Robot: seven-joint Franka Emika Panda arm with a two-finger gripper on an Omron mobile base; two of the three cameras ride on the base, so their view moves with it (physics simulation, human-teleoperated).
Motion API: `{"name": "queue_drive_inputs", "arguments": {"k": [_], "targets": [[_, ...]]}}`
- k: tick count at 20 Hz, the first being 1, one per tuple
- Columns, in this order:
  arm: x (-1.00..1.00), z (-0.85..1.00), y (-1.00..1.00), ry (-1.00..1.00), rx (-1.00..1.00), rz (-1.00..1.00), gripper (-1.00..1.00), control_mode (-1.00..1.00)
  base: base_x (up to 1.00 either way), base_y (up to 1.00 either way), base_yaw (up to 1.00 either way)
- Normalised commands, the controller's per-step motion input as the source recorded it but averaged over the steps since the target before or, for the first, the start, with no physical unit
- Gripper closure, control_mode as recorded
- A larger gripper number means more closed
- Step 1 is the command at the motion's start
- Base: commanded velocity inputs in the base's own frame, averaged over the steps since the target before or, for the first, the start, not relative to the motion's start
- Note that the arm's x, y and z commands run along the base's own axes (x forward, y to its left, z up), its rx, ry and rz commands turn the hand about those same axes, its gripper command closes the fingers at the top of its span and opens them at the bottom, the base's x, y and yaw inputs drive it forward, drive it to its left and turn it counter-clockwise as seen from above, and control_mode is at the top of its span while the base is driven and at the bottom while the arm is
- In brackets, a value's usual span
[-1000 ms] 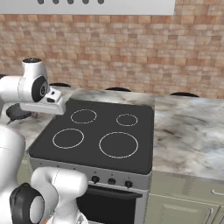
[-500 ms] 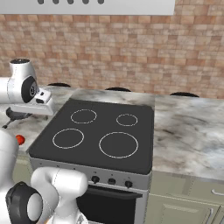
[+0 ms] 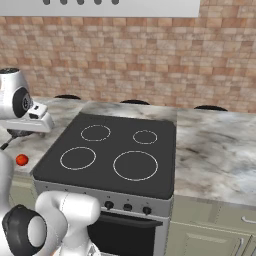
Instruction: Place the pan on the front right burner on the stove. Then place the tomato and the onion in the pan and turn on the front right burner.
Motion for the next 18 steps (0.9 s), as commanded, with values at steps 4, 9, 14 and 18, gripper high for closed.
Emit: {"name": "queue_drive_inputs", "arguments": {"k": [4,9,14,18], "targets": [[-0.01,-0.04,0.28,0.0,-0.02,0.0,-1.0,-1.0,0.0,0.0,0.0],[0.0,-0.12,0.28,0.01,-0.03,0.0,-1.0,-1.0,0.0,0.0,0.0],[0.0,-0.15,0.27,0.0,-0.03,0.0,-1.0,-1.0,0.0,0.0,0.0],[0.0,-0.1,0.24,0.0,-0.02,0.0,-1.0,-1.0,0.0,0.0,0.0]]}}
